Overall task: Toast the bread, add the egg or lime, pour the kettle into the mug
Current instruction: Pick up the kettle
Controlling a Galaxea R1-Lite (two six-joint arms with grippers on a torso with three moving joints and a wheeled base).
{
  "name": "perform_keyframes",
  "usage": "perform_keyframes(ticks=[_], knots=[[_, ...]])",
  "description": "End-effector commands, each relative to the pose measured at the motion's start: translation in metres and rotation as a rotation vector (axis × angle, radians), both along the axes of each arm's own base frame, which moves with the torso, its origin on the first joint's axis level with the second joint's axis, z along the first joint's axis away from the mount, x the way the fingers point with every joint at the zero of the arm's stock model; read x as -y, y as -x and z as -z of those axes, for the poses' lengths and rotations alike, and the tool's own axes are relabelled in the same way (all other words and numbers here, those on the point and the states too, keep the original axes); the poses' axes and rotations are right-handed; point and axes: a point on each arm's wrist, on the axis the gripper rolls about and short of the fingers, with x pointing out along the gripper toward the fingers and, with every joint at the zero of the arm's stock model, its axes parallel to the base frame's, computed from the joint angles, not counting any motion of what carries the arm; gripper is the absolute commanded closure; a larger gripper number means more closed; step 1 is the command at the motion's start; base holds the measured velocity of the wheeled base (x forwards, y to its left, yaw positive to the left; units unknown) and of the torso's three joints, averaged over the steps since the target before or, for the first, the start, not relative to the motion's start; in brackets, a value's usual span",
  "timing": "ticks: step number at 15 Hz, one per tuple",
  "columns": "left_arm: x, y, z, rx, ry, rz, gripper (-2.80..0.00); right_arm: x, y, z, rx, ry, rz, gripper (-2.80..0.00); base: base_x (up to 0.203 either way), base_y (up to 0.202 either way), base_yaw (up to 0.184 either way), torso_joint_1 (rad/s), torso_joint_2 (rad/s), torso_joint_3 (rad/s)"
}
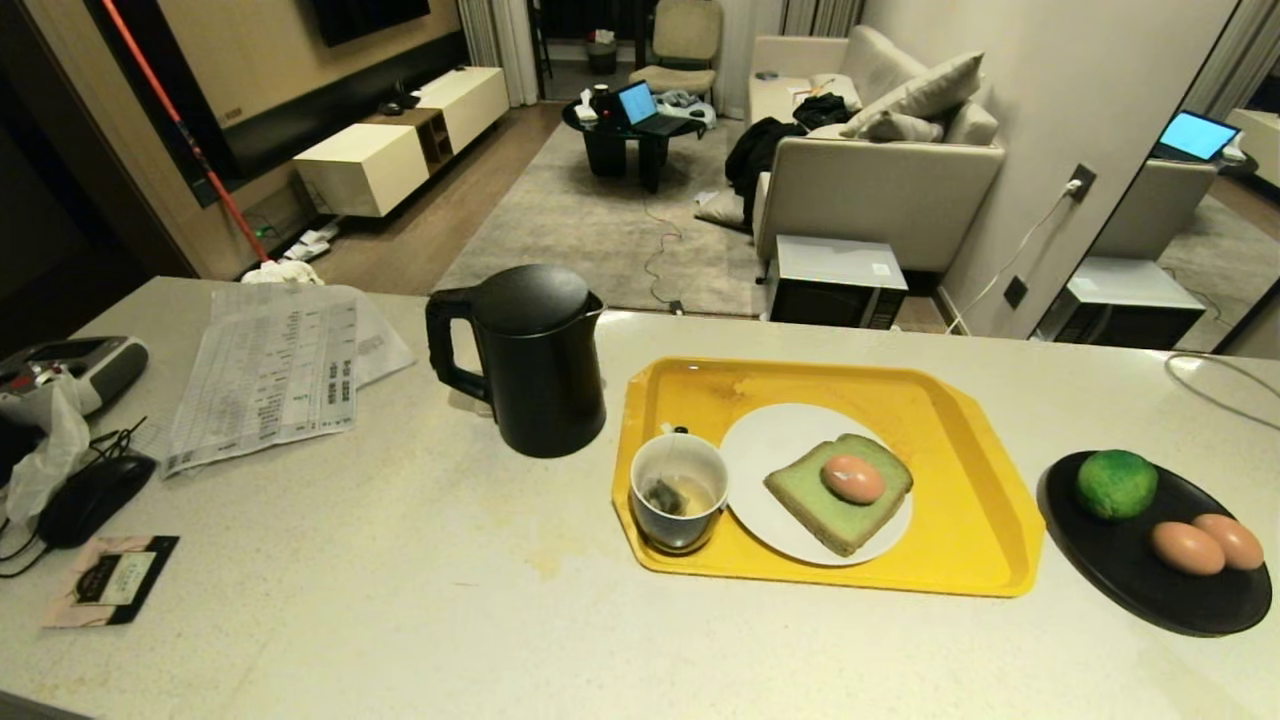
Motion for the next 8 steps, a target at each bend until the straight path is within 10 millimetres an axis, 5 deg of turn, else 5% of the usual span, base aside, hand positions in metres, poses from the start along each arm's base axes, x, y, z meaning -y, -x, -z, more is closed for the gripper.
perform_keyframes(ticks=[1,8], knots=[[0.0,0.0,0.0,0.001,-0.001,-0.001,0.0,0.0,-0.0003,0.0008,-0.003,0.0,0.0,0.0,0.0,0.0,0.0,-0.172,0.33,0.144],[0.0,0.0,0.0001,-0.001,-0.003,-0.001,0.0,0.0,-0.0003,0.0008,-0.003,0.001,0.0,0.0,0.0,0.0,0.0,-0.138,0.26,0.117]])
